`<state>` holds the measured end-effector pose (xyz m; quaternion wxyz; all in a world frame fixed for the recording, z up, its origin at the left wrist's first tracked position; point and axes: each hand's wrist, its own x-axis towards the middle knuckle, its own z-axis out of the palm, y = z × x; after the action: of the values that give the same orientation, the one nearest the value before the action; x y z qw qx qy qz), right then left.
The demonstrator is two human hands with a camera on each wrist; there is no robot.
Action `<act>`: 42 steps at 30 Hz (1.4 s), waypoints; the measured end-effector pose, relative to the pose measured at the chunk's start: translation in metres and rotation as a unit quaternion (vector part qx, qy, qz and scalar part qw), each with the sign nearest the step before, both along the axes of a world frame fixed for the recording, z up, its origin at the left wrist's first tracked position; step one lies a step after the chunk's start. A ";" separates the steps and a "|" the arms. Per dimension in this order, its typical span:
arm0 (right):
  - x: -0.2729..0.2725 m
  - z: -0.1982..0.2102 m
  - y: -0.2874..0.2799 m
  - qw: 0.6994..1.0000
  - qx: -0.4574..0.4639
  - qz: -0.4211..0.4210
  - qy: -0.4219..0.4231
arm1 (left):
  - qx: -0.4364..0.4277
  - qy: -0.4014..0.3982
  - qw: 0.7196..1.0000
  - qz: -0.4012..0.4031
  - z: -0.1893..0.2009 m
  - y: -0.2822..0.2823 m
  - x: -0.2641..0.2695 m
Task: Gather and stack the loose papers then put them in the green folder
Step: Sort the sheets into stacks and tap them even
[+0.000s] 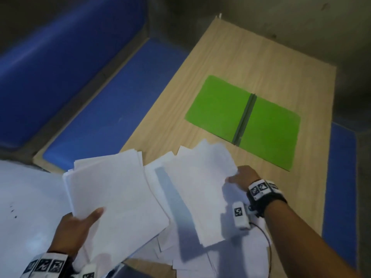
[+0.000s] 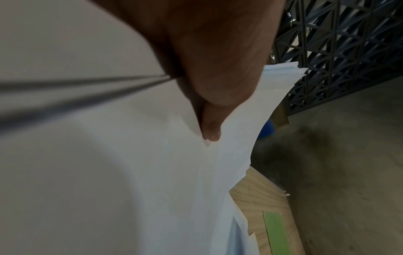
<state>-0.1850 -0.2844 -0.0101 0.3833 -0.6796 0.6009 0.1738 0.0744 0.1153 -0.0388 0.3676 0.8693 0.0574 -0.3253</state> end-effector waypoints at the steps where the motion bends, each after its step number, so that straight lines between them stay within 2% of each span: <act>1: 0.006 -0.014 0.010 0.999 0.032 -0.027 0.033 | -0.003 0.002 1.000 0.003 -0.001 -0.001 -0.002; 3: 0.013 -0.034 0.033 0.991 0.067 -0.084 0.074 | -0.014 0.005 1.000 0.010 0.000 -0.002 -0.007; 6: 0.021 -0.052 0.066 0.980 0.031 -0.147 0.134 | -0.013 0.015 1.000 0.016 -0.005 -0.004 -0.011; 8: 0.026 -0.057 0.082 0.972 -0.012 -0.191 0.139 | -0.001 0.019 1.000 0.008 -0.010 -0.006 -0.012; 11: 0.030 -0.061 0.096 0.971 -0.043 -0.190 0.139 | 0.010 0.017 1.000 -0.010 -0.011 -0.011 -0.014; 16: 0.022 -0.062 0.097 0.966 -0.058 -0.242 0.077 | -0.004 0.012 1.000 -0.019 -0.004 -0.018 -0.015; 19: 0.014 -0.055 0.094 0.970 -0.032 -0.237 0.052 | -0.011 0.008 1.000 -0.021 0.000 -0.015 -0.014; 22: 0.000 -0.049 0.086 0.977 0.038 -0.205 0.044 | -0.013 0.002 1.000 -0.017 0.002 -0.008 -0.009; 26: -0.011 -0.042 0.079 0.979 0.068 -0.190 0.034 | -0.020 0.009 1.000 0.000 0.004 -0.003 -0.007; 29: -0.014 -0.036 0.085 0.983 0.050 -0.174 -0.016 | -0.027 0.006 1.000 0.001 0.003 0.000 -0.008; 31: -0.021 -0.030 0.088 0.984 -0.001 -0.162 -0.070 | -0.032 0.005 0.999 0.007 0.003 0.004 -0.006; 34: -0.041 -0.015 0.082 0.967 -0.079 -0.202 -0.133 | -0.031 -0.003 0.999 0.018 0.006 0.015 0.002; 37: -0.061 0.010 0.073 0.929 -0.125 -0.281 -0.203 | -0.022 -0.022 0.999 0.018 0.015 0.024 0.009; 40: -0.073 0.028 0.068 0.876 -0.147 -0.367 -0.277 | -0.016 -0.037 0.999 0.018 0.020 0.033 0.010; 42: -0.074 0.031 0.067 0.871 -0.131 -0.367 -0.298 | -0.015 -0.036 0.999 0.018 0.020 0.036 0.008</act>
<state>-0.2585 -0.2175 0.0206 0.4879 -0.4734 0.6815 -0.2709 0.0820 0.1509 -0.0187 0.3884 0.8736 0.0552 -0.2878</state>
